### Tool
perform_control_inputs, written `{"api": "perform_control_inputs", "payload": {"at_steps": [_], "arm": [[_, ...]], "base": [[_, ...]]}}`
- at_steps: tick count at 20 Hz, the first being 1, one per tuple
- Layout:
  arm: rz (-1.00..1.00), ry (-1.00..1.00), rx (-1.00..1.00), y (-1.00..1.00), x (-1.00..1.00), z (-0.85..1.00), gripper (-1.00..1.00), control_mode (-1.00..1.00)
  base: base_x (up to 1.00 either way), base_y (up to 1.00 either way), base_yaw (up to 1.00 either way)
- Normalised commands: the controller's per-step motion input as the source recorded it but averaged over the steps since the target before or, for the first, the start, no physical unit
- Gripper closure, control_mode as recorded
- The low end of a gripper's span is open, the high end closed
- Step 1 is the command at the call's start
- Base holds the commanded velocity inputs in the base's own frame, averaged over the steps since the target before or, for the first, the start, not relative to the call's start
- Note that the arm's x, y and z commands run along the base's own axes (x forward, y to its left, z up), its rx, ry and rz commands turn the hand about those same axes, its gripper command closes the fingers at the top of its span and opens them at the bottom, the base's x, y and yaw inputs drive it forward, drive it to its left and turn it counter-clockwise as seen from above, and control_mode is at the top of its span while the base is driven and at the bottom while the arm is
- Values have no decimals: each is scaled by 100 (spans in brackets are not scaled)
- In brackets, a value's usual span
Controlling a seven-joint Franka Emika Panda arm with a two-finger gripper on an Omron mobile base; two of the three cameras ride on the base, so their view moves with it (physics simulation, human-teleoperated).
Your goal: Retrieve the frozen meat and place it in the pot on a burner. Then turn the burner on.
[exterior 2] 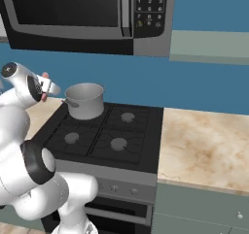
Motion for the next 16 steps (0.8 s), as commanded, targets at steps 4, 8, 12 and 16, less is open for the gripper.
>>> {"api": "perform_control_inputs", "payload": {"at_steps": [4,8,12,16], "arm": [[-3,0,-1,-39,13,21,100,-100],[-1,0,0,-22,6,-4,100,-100],[0,0,0,0,16,-11,100,-100],[0,0,0,-16,35,0,100,-100]], "base": [[0,0,0],[0,0,0],[0,0,0],[0,0,0]]}}
